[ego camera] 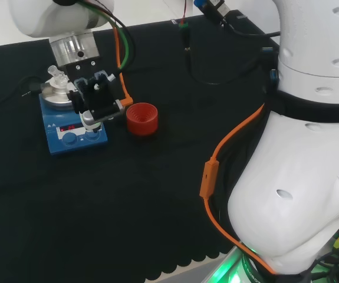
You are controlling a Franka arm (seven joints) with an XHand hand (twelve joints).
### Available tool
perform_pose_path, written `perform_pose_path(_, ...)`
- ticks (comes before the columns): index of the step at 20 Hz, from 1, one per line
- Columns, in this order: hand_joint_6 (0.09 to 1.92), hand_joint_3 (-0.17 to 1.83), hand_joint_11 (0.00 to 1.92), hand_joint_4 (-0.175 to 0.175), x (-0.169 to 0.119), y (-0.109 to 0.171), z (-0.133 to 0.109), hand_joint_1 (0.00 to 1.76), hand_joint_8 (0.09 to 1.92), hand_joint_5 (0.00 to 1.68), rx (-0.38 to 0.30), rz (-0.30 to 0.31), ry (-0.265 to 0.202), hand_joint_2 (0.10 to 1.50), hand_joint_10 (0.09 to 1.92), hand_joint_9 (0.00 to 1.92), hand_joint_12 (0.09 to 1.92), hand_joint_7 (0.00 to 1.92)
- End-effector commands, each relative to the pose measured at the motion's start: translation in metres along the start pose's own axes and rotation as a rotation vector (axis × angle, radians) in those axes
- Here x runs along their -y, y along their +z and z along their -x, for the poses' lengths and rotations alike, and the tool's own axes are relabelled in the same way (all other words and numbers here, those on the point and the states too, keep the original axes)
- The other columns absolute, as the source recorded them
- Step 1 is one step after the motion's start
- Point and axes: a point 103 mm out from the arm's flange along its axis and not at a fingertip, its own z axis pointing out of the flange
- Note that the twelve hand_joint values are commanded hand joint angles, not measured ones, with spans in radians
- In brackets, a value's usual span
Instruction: Turn on the heater.
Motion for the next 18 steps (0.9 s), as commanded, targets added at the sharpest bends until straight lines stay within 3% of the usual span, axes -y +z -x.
perform_pose_path(1, 0.77, 1.1, 1.37, -0.059, -0.003, 0.001, -0.002, 1.53, 1.92, 0.17, -0.021, -0.011, 0.017, 0.59, 1.8, 1.55, 1.35, 1.51)
perform_pose_path(10, 0.61, 1.11, 1.42, -0.049, -0.008, 0.007, -0.017, 1.54, 1.92, 0.16, 0.022, -0.089, 0.011, 0.57, 1.86, 1.56, 1.44, 1.53)
perform_pose_path(18, 0.52, 1.12, 1.43, -0.03, -0.007, 0.006, -0.022, 1.54, 1.92, 0.16, 0.035, -0.103, 0.001, 0.6, 1.9, 1.57, 1.49, 1.54)
